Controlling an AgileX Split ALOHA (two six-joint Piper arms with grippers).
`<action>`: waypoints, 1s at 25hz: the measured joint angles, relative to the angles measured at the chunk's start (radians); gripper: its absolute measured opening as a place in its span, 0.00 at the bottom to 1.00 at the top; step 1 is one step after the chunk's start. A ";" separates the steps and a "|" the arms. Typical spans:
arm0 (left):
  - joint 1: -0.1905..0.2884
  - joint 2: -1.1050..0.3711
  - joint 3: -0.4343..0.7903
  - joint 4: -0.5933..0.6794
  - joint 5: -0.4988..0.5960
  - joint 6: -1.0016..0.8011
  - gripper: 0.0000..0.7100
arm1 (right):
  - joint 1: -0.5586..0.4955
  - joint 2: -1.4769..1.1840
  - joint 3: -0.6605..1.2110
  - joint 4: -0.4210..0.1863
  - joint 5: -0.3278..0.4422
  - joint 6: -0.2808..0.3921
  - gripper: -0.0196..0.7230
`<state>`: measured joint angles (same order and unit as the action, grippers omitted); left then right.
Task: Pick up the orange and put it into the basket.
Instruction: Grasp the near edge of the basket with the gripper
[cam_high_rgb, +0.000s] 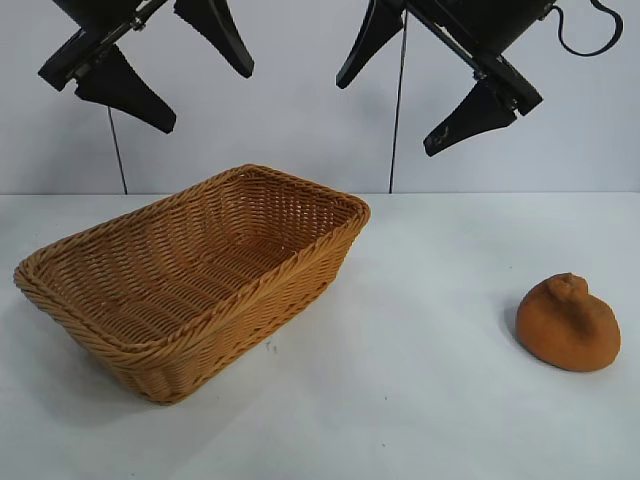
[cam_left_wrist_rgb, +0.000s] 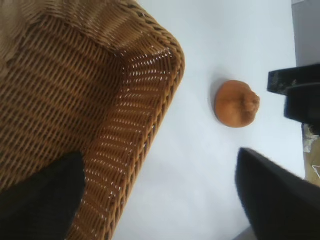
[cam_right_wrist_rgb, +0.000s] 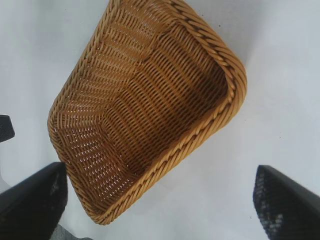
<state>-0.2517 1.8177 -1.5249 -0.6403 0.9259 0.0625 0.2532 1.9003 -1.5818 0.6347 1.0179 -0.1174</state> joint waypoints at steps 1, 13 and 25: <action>0.005 -0.003 0.000 0.000 0.005 -0.001 0.83 | 0.000 0.000 0.000 0.001 0.000 0.000 0.96; 0.105 -0.178 0.103 0.196 0.102 -0.222 0.83 | 0.000 0.000 0.000 0.001 0.000 0.000 0.96; 0.105 -0.287 0.477 0.250 -0.159 -0.606 0.83 | 0.000 0.000 0.000 0.004 0.000 0.000 0.96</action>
<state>-0.1466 1.5304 -1.0477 -0.3900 0.7669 -0.5433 0.2532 1.9003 -1.5818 0.6388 1.0179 -0.1174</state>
